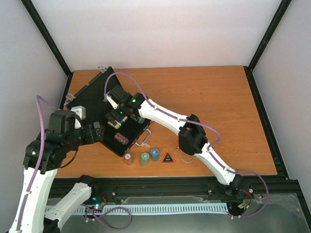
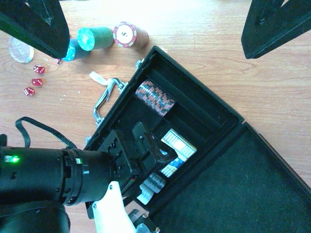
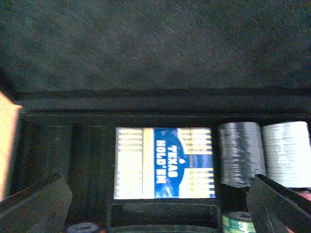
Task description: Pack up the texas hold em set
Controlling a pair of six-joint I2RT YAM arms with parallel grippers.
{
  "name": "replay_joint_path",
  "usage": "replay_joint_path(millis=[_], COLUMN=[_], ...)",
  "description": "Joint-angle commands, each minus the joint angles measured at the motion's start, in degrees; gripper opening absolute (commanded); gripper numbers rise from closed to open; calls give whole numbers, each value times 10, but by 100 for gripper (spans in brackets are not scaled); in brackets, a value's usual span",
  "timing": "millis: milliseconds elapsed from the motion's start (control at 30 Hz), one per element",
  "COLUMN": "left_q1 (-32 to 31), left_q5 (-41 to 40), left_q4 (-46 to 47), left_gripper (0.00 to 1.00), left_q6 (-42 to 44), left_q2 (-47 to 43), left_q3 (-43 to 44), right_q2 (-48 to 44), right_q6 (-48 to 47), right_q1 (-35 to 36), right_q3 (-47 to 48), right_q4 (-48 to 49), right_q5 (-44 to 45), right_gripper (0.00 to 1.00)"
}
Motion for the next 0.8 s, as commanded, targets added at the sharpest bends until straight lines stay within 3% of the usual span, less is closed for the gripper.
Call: replay_joint_path(millis=[0,167,433,600,767], left_q1=[-3,-3,-3,-3,-3], left_q5=[-2,-8,-17,-19,-18], left_q4=[16,8,1,4,7], left_gripper=[100,100,100,99,100], left_q6=[-12,-17,-21,-19,-15], left_q2=[-14,-20,-22,-17,-9], left_q3=[8,10,12,11,11], right_q2=[-18,-6,36,71,86], right_q6=[12,43,69,81,104], right_q1=[0,0,0,0,0], right_q3=[-13,-26,-20,9,10], right_q4=[-26,-9,12,12,10], right_q5=[-106,-232,-318,-321,-237], right_gripper=[100,100,100,100,100])
